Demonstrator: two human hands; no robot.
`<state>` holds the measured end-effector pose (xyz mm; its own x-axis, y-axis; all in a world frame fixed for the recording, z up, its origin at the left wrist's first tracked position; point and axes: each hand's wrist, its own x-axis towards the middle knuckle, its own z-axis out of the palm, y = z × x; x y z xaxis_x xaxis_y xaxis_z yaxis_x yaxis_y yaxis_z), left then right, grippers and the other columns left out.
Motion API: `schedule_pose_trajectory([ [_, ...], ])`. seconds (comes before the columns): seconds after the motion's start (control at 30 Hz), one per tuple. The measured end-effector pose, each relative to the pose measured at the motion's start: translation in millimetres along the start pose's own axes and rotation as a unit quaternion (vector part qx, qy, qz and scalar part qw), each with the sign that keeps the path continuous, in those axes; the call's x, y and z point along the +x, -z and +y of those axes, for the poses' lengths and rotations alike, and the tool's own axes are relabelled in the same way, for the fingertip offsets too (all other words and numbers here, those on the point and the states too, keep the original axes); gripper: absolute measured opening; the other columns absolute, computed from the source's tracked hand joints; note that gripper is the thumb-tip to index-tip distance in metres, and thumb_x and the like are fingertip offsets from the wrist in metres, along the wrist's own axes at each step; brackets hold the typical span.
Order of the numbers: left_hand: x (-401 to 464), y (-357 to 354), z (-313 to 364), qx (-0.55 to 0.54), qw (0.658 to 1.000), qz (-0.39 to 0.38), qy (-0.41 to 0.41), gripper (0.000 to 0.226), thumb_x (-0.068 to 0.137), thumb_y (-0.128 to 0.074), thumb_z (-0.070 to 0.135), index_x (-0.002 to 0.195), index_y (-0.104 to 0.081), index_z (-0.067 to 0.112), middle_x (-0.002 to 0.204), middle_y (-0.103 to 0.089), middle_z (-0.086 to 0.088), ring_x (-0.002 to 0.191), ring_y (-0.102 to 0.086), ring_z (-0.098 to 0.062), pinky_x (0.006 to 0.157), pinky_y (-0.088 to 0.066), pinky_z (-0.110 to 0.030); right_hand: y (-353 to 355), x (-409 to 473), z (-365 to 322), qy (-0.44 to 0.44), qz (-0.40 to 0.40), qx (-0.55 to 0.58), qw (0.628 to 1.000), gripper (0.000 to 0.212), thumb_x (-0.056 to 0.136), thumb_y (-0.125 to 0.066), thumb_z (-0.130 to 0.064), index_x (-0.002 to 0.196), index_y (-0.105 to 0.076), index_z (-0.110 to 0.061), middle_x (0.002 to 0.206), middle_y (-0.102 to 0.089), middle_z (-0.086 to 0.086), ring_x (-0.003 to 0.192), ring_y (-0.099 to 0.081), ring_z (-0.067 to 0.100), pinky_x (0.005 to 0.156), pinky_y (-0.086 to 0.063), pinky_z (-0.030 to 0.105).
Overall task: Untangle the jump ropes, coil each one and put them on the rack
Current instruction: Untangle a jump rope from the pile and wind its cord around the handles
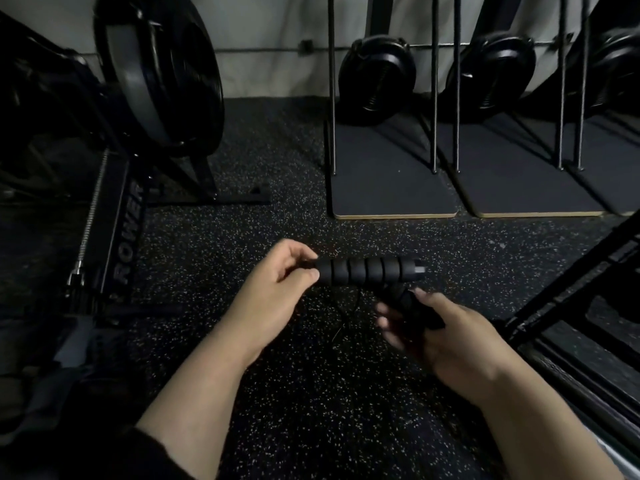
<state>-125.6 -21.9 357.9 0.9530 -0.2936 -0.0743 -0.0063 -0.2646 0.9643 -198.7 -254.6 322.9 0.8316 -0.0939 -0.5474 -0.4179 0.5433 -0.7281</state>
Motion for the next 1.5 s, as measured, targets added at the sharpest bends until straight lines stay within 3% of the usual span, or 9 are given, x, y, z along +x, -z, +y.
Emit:
schedule_pose_trajectory([
  [0.17, -1, 12, -1, 0.030, 0.998, -0.060, 0.007, 0.025, 0.092, -0.067, 0.009, 0.093, -0.070, 0.033, 0.101, -0.068, 0.007, 0.087, -0.061, 0.003, 0.087, -0.042, -0.027, -4, -16, 2, -0.009, -0.035, -0.038, 0.999, 0.033, 0.107, -0.040, -0.011, 0.126, -0.062, 0.005, 0.116, -0.071, 0.031, 0.101, -0.072, 0.041, 0.087, -0.062, 0.050],
  [0.43, 10, 28, -14, -0.025, 0.992, -0.120, -0.008, 0.023, 0.093, -0.067, 0.009, 0.095, -0.078, 0.029, 0.096, -0.072, 0.014, 0.094, -0.062, 0.001, 0.086, -0.046, -0.018, -12, -11, 7, -0.047, -0.060, -0.021, 0.997, 0.037, 0.105, -0.037, -0.010, 0.121, -0.066, 0.005, 0.107, -0.073, 0.027, 0.078, -0.072, 0.033, 0.063, -0.062, 0.041],
  [0.57, 14, 16, -21, 0.004, 0.992, -0.126, 0.004, 0.022, 0.097, -0.064, 0.008, 0.105, -0.073, 0.026, 0.100, -0.074, 0.015, 0.097, -0.065, 0.004, 0.086, -0.047, -0.011, -27, -8, 16, -0.068, -0.118, 0.000, 0.991, 0.036, 0.101, -0.037, -0.005, 0.119, -0.067, -0.001, 0.117, -0.071, 0.030, 0.096, -0.070, 0.043, 0.078, -0.062, 0.053],
  [0.7, 19, 6, -28, -0.022, 0.996, -0.082, 0.007, 0.018, 0.100, -0.062, 0.011, 0.109, -0.070, 0.023, 0.100, -0.074, 0.013, 0.100, -0.064, 0.003, 0.090, -0.048, -0.013, -36, 5, 18, -0.082, -0.072, 0.010, 0.994, 0.029, 0.109, -0.043, -0.007, 0.088, -0.063, -0.002, 0.126, -0.068, 0.029, 0.072, -0.075, 0.016, 0.070, -0.061, 0.024],
  [0.87, 22, -1, -29, 0.011, 1.000, -0.007, 0.010, 0.019, 0.102, -0.060, 0.024, 0.115, -0.070, 0.034, 0.111, -0.071, 0.017, 0.108, -0.062, 0.005, 0.099, -0.047, -0.019, -50, -9, 25, -0.025, -0.124, 0.021, 0.992, 0.038, 0.085, -0.072, -0.018, 0.120, -0.062, -0.007, 0.090, -0.072, 0.015, 0.066, -0.065, 0.028, 0.052, -0.056, 0.030],
  [0.93, 22, -6, -26, 0.082, 0.990, 0.112, 0.004, 0.021, 0.100, -0.060, 0.040, 0.121, -0.065, 0.040, 0.116, -0.063, 0.026, 0.109, -0.056, 0.010, 0.092, -0.043, -0.010, -54, -3, 25, 0.006, -0.098, -0.005, 0.995, 0.036, 0.084, -0.073, -0.017, 0.117, -0.066, -0.004, 0.087, -0.071, 0.013, 0.065, -0.065, 0.024, 0.052, -0.055, 0.028],
  [1.03, 13, -18, -19, -0.042, 0.966, 0.248, 0.055, 0.027, 0.096, -0.058, 0.055, 0.097, -0.068, 0.030, 0.088, -0.072, 0.020, 0.085, -0.068, 0.002, 0.076, -0.055, -0.023, -59, 7, 20, 0.048, -0.049, -0.052, 0.996, 0.024, 0.087, -0.073, -0.021, 0.110, -0.073, -0.013, 0.087, -0.071, 0.016, 0.065, -0.065, 0.023, 0.054, -0.055, 0.027],
  [1.17, 8, -45, -22, -0.233, 0.942, 0.037, 0.240, 0.037, 0.097, -0.059, 0.053, 0.113, -0.075, 0.023, 0.108, -0.079, -0.001, 0.105, -0.074, -0.020, 0.100, -0.054, -0.049, -62, 17, 29, 0.080, -0.045, -0.146, 0.985, 0.017, 0.094, -0.070, -0.026, 0.109, -0.074, -0.032, 0.098, -0.079, 0.005, 0.083, -0.075, 0.021, 0.066, -0.057, 0.027],
  [1.5, 20, -58, -35, -0.291, 0.921, 0.023, 0.258, 0.030, 0.095, -0.065, 0.040, 0.118, -0.073, 0.022, 0.110, -0.078, -0.010, 0.105, -0.075, -0.027, 0.100, -0.054, -0.054, -48, 30, 29, 0.041, -0.074, -0.267, 0.960, 0.021, 0.095, -0.070, -0.035, 0.114, -0.066, -0.045, 0.104, -0.079, -0.006, 0.099, -0.075, 0.014, 0.098, -0.056, 0.044],
])
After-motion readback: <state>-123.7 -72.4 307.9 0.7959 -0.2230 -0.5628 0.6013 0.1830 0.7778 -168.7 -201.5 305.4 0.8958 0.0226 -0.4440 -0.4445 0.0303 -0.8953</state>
